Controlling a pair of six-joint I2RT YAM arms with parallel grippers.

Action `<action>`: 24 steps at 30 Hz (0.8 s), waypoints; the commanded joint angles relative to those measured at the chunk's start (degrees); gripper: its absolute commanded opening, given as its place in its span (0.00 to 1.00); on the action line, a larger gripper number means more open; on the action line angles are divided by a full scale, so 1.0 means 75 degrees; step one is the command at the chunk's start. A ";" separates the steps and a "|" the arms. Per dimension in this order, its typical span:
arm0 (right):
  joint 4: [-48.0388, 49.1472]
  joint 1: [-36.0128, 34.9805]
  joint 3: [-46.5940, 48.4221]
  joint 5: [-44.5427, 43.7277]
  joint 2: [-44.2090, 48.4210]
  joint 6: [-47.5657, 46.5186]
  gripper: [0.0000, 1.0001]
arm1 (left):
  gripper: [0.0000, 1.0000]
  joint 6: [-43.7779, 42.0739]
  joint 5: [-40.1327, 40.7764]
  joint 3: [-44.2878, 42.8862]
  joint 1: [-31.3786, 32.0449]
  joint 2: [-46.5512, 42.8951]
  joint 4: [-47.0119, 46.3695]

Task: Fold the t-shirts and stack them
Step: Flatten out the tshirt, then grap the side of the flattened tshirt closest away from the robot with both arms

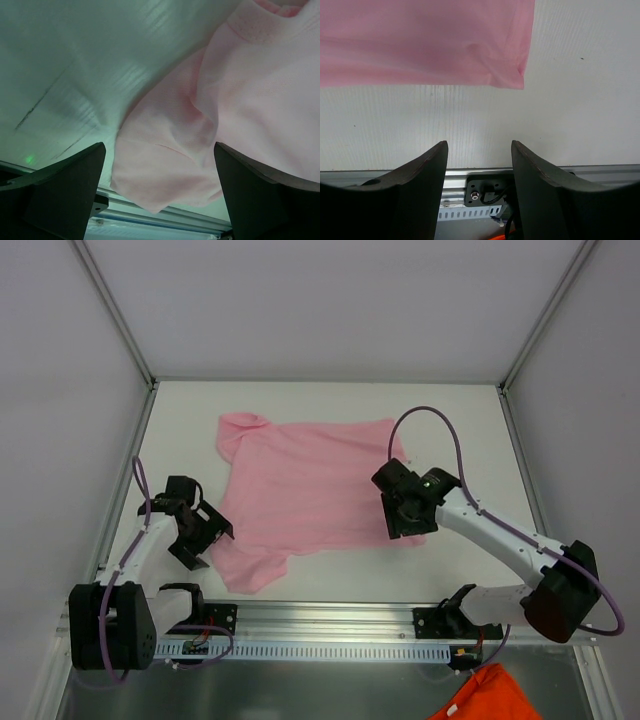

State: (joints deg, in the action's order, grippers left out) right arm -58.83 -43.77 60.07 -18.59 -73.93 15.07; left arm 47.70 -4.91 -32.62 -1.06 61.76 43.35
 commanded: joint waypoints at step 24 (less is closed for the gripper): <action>-0.0488 -0.0059 -0.0322 -0.0322 0.0682 0.0170 0.58 | 0.43 0.0249 0.0197 0.0787 0.0094 0.0438 -0.1316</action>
State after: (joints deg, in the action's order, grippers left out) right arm -60.90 -43.79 58.15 -19.25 -70.65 15.57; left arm 48.16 -1.41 -29.21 -1.10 64.29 40.36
